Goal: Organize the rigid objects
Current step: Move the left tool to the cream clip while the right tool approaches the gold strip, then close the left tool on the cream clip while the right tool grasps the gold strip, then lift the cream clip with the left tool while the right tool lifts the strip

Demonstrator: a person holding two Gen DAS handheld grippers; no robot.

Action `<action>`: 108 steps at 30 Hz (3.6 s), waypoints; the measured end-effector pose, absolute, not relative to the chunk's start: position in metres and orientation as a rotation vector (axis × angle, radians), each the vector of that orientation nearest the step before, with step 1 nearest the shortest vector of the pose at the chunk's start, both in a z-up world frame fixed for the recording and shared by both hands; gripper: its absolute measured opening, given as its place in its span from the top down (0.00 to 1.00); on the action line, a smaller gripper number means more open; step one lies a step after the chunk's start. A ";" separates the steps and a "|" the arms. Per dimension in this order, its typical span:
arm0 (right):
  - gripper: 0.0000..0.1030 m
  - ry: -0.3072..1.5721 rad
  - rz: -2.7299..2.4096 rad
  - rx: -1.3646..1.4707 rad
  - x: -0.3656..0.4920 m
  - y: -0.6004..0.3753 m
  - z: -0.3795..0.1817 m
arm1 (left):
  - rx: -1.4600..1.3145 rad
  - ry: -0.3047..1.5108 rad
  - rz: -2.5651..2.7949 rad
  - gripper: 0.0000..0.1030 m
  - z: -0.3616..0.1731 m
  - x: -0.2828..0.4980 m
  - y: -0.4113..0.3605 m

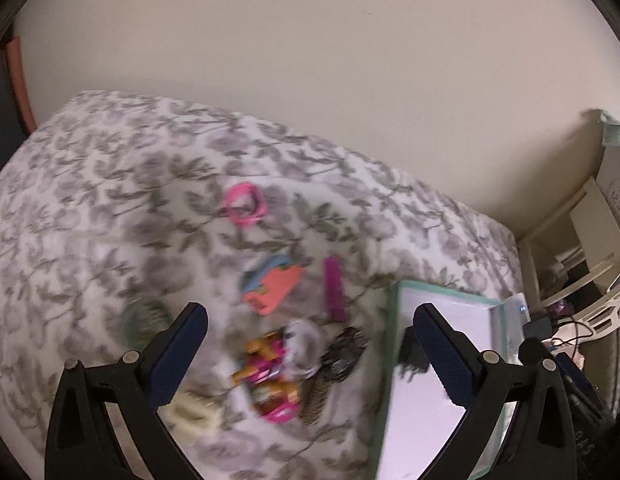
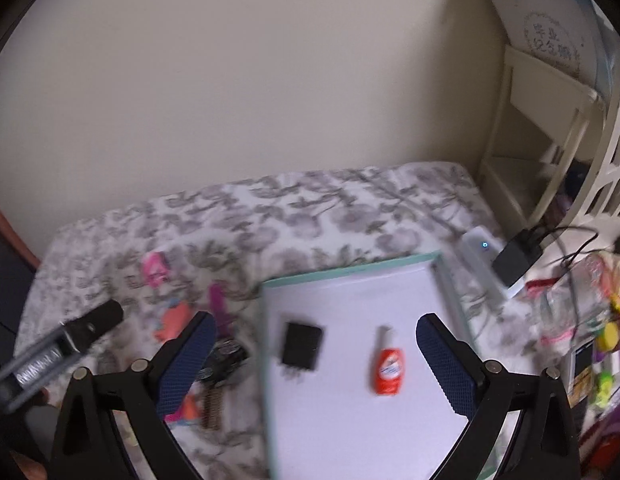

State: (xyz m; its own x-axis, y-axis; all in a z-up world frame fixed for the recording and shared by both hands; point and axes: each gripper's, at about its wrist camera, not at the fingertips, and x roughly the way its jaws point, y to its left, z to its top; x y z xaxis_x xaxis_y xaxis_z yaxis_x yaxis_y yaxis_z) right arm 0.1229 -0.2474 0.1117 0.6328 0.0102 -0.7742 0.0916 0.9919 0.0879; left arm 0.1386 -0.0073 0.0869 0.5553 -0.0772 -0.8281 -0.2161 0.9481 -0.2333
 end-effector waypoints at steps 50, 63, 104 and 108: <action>0.63 1.292 0.187 0.042 0.134 -0.134 -0.054 | -0.410 1.394 0.289 0.39 -0.059 0.116 0.049; 0.79 1.249 0.157 -0.100 0.130 -0.117 -0.059 | -0.281 1.389 0.307 0.45 -0.056 0.130 0.021; 0.84 1.369 0.179 -0.034 0.062 -0.127 -0.058 | -0.308 1.371 0.269 0.64 -0.049 0.120 0.020; 0.84 1.381 0.191 0.036 0.068 -0.139 -0.056 | -0.376 1.355 0.250 0.64 -0.046 0.118 0.036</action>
State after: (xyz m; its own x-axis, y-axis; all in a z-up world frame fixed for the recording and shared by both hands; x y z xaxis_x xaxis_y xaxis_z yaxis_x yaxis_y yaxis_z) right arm 0.0680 -0.1388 -0.0563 0.1755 0.1556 -0.9721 -0.1135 0.9840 0.1370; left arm 0.1183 0.0362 -0.0459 0.2015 -0.0408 -0.9786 -0.3876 0.9142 -0.1179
